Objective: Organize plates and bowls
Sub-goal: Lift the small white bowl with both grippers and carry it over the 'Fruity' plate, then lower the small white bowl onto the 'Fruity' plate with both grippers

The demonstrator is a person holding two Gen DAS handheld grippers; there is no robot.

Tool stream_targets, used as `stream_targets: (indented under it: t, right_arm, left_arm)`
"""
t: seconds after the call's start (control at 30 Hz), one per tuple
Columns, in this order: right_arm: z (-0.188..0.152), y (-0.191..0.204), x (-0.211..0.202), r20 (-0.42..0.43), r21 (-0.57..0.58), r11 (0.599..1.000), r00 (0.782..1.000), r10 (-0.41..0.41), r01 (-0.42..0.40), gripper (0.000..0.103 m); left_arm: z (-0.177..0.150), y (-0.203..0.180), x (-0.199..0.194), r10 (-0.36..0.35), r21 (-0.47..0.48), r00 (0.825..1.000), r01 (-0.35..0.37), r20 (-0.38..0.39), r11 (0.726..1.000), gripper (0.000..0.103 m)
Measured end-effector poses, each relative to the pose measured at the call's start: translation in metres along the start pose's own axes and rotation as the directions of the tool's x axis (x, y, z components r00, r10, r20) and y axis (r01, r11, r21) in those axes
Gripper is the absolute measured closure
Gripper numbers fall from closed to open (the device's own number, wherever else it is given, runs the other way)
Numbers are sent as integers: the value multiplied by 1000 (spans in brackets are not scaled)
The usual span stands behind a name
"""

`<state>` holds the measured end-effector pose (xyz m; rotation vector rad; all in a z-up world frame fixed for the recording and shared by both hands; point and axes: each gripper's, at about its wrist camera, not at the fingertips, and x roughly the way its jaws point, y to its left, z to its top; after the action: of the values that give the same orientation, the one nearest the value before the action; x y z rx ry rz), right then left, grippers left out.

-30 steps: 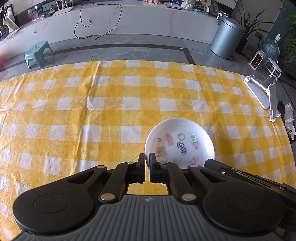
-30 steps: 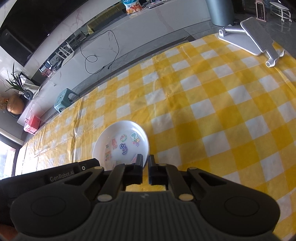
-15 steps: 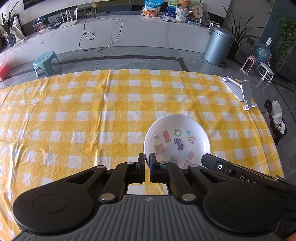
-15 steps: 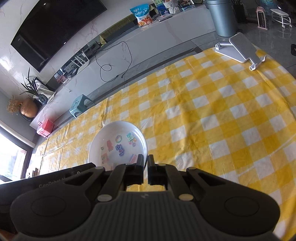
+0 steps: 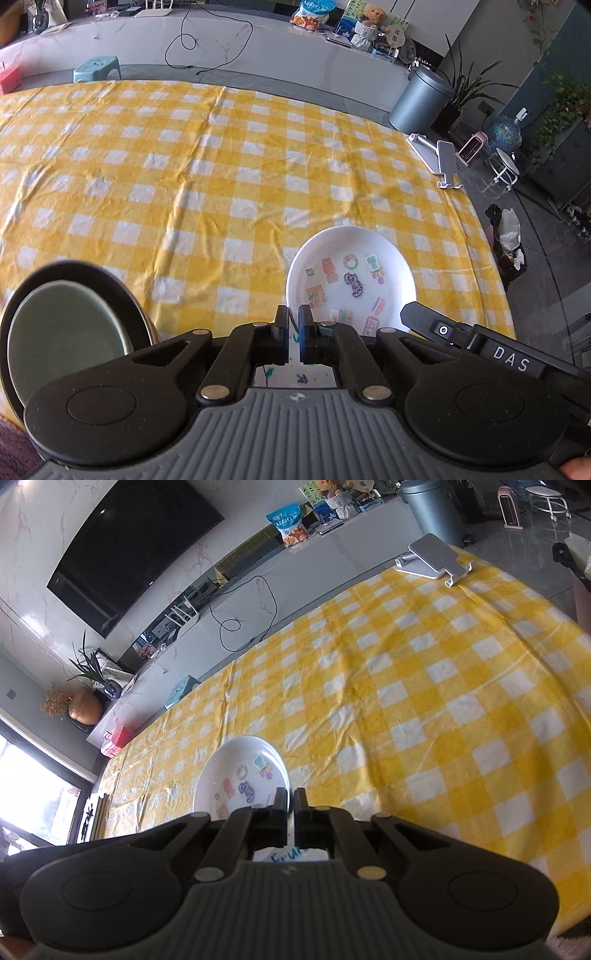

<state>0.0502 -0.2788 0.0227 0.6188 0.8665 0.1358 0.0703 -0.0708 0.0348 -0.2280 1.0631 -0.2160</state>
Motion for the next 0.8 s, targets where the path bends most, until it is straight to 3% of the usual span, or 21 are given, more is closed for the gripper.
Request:
stream_targets:
  t: [0.33, 0.8]
  right_arm:
    - [-37, -20, -8, -83, -35, 996, 993, -83, 80, 103]
    - [-48, -22, 9, -141, -73, 989, 980, -138, 129, 103]
  left_arm:
    - [-50, 9, 2, -45, -76, 999, 44, -3, 996, 99]
    - [-68, 19, 19, -34, -128, 999, 29, -42, 991, 99]
